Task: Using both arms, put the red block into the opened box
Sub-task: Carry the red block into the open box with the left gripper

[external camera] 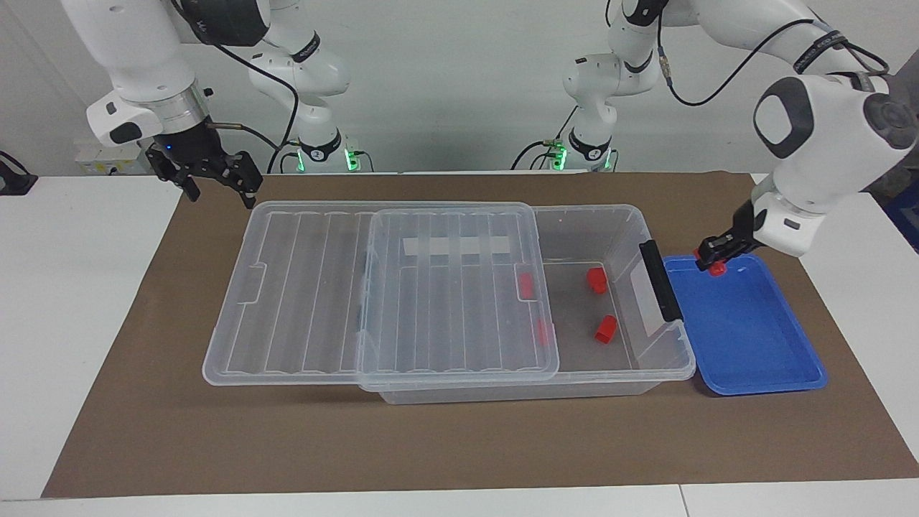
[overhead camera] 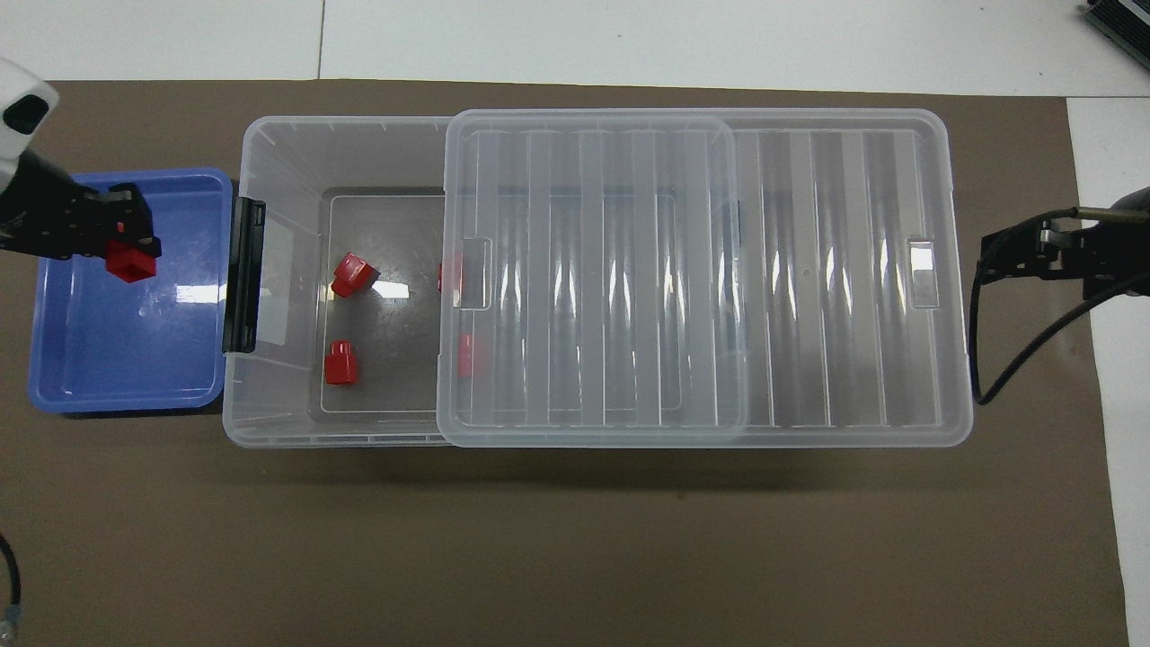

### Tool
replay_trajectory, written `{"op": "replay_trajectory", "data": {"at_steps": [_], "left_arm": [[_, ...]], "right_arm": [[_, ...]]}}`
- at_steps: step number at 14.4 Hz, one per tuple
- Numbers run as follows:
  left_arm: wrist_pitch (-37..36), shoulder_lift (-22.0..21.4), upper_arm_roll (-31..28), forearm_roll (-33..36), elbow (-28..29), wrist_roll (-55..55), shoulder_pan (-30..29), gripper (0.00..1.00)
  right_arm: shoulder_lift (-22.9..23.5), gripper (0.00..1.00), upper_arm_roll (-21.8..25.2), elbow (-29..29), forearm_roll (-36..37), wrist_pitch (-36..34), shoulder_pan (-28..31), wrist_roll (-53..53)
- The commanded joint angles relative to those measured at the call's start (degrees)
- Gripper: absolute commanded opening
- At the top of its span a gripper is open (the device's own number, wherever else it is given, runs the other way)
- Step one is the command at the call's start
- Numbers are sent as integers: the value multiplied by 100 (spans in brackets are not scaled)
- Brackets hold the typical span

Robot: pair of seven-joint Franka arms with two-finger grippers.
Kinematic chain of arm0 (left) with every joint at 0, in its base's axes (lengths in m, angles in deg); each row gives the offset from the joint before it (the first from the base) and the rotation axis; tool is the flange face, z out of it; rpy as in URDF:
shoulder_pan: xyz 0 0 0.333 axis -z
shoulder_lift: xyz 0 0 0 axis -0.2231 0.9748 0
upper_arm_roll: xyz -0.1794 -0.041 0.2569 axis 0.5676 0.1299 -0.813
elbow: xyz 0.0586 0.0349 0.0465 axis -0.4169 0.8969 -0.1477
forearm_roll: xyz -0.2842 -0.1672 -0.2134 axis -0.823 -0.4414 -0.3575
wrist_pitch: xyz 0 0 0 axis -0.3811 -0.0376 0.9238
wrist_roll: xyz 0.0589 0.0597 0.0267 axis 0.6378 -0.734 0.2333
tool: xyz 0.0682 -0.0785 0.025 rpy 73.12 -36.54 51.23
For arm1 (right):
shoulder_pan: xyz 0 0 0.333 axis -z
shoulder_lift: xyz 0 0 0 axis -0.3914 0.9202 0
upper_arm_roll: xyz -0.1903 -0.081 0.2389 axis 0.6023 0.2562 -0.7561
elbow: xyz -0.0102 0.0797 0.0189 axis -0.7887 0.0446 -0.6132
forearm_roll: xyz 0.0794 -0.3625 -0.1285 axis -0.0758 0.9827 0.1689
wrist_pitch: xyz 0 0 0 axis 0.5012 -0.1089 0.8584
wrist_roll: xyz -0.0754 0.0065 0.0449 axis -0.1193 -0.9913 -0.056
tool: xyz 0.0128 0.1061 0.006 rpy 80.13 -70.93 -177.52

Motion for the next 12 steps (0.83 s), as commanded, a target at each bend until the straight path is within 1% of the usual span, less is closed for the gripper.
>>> {"op": "replay_trajectory", "data": {"at_steps": [1,2,3,5,6,7,8,10,12], "left_arm": [[462,69,-89,167,-108,-995,699,0],[840,33,-89,158,145,-1172,779,0],[1278,-106,-89,175,600,-1200,910,0],[2210,-431,-98,193,1681,-1200,973,0],[2641,-520,-98,210,2164,-1217,999,0],[2880,-529,-98,341,2448,-1252,1156,0],[2952,-521,-98,482,2607,-1305,1236,0],[2996,-564,-98,527,2871,-1541,1455,0],[3355,-687,-98,579,3240,-1972,1666,0]], "right_arm": [[17,100,-30,-50,-70,-68,66,135],[17,100,-30,-50,-70,-68,66,135],[17,100,-22,-50,-70,-68,66,135],[17,100,-30,-50,-70,-68,66,135],[17,100,-30,-50,-70,-68,66,135],[17,100,-30,-50,-70,-68,66,135],[17,100,-22,-50,-70,-68,66,135],[-35,100,-22,20,-70,-198,75,135],[-88,100,-4,91,-70,-270,83,144]]}}
